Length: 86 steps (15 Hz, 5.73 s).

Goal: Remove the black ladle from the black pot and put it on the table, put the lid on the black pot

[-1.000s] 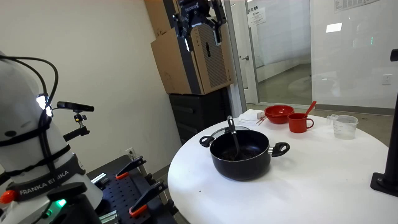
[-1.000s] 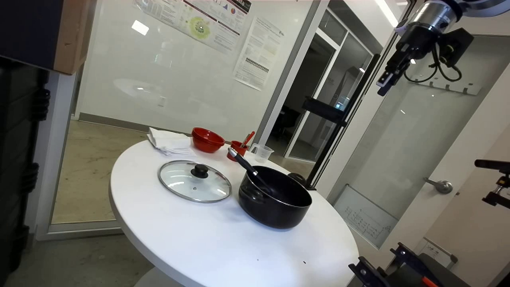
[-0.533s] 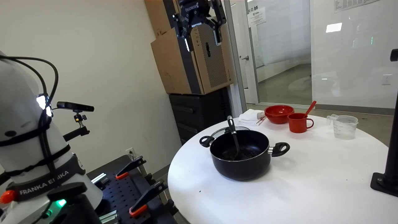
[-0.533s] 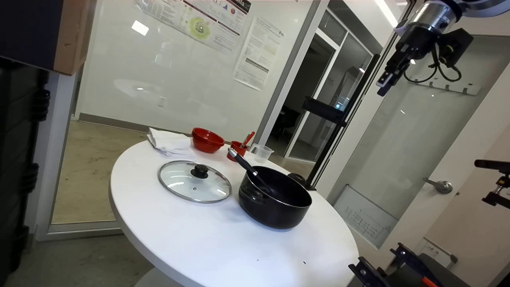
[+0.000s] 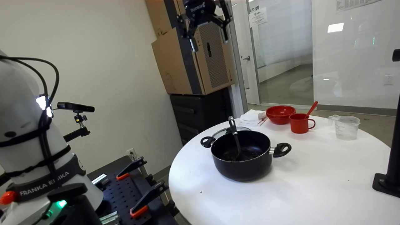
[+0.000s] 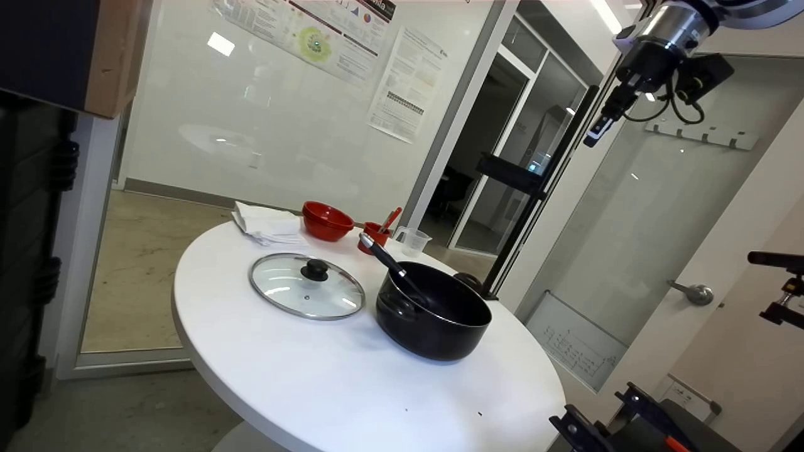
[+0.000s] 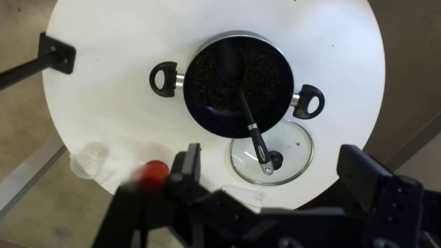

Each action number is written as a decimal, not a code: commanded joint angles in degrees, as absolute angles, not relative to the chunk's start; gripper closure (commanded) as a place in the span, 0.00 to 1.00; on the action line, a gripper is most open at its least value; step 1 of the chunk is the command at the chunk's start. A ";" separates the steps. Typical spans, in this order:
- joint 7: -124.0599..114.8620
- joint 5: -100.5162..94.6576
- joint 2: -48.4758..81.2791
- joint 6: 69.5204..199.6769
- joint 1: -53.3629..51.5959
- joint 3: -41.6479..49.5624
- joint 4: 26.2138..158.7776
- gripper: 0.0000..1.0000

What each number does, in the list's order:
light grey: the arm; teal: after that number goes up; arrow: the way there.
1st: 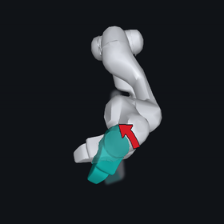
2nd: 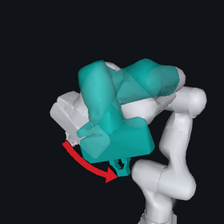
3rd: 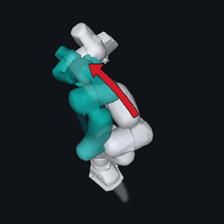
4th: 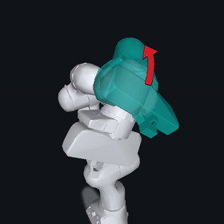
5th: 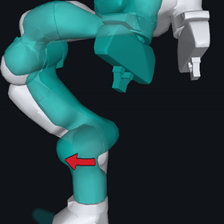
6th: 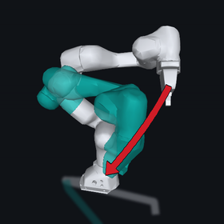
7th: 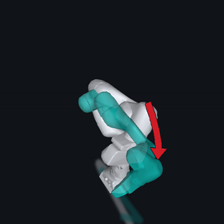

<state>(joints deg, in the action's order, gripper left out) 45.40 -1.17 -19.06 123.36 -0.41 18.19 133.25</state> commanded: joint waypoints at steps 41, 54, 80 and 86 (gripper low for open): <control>60.15 -4.84 33.13 154.28 2.96 -1.88 110.53 0.00; 30.84 -16.60 38.33 160.57 -5.04 1.96 110.25 0.00; 37.05 -15.65 43.86 155.97 5.47 -10.49 102.07 0.00; 39.81 -15.81 44.55 154.75 6.04 -10.07 101.54 0.00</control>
